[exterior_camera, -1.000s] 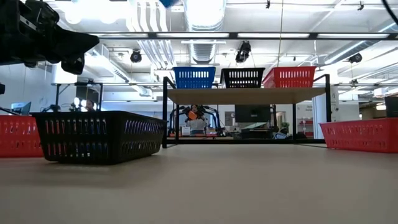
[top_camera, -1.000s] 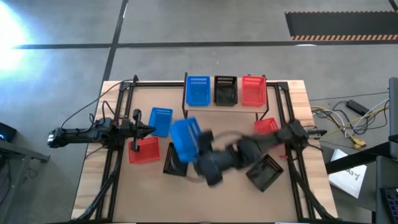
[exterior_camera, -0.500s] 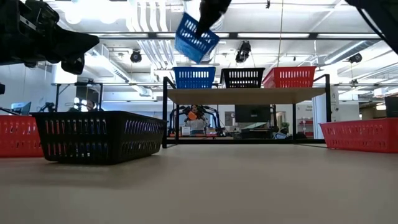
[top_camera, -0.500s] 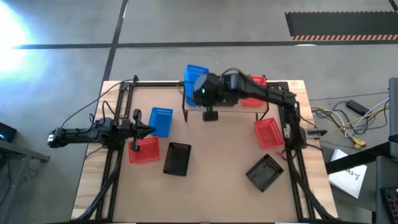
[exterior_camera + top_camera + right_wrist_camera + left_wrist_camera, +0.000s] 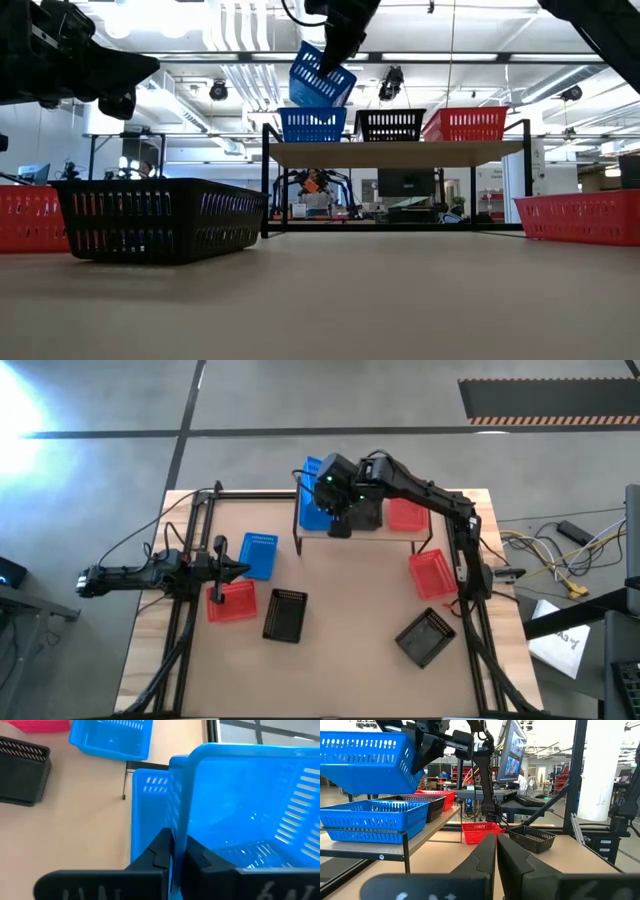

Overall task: Stack baskets on shelf by color
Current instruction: Stack the bottom blue basket on top of the blue basket on the shelf, then stack the left black basket on top of the black basket on the shelf

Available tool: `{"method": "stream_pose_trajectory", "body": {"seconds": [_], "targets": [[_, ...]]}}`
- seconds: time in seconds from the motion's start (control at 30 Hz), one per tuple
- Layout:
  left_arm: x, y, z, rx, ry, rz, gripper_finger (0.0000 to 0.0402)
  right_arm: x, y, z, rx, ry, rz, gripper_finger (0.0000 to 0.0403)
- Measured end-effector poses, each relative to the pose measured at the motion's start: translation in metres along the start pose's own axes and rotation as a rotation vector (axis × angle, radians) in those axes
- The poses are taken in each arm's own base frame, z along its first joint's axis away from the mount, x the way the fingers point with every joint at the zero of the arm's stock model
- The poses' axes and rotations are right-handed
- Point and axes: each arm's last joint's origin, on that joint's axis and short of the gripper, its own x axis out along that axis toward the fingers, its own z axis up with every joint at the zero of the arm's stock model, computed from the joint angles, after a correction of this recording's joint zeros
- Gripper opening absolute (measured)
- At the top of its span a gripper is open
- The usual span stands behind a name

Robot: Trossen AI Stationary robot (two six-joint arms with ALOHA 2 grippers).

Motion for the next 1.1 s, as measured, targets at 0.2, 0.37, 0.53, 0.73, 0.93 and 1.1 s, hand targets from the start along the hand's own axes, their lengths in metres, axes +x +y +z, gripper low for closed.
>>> {"method": "stream_pose_trajectory", "body": {"seconds": [0.2,0.37,0.53,0.73,0.93,1.1], "targets": [[0.0,0.0,0.0,0.0,0.0,0.0,0.0,0.002,0.0,-0.001,0.07,0.007,0.002,0.0009],[0.0,0.0,0.0,0.0,0.0,0.0,0.0,0.009,0.001,-0.003,0.096,0.027,0.009,0.0009],[0.0,0.0,0.0,0.0,0.0,0.0,0.0,0.02,0.004,-0.008,0.102,0.069,0.023,0.0009],[0.0,0.0,0.0,0.0,0.0,0.0,0.0,0.026,0.006,-0.011,0.114,0.09,0.03,0.0016],[0.0,0.0,0.0,0.0,0.0,0.0,0.0,0.027,0.006,-0.011,0.147,0.092,0.02,0.0066],[0.0,0.0,0.0,0.0,0.0,0.0,0.0,0.024,0.005,-0.01,0.147,0.08,0.016,0.0115]]}}
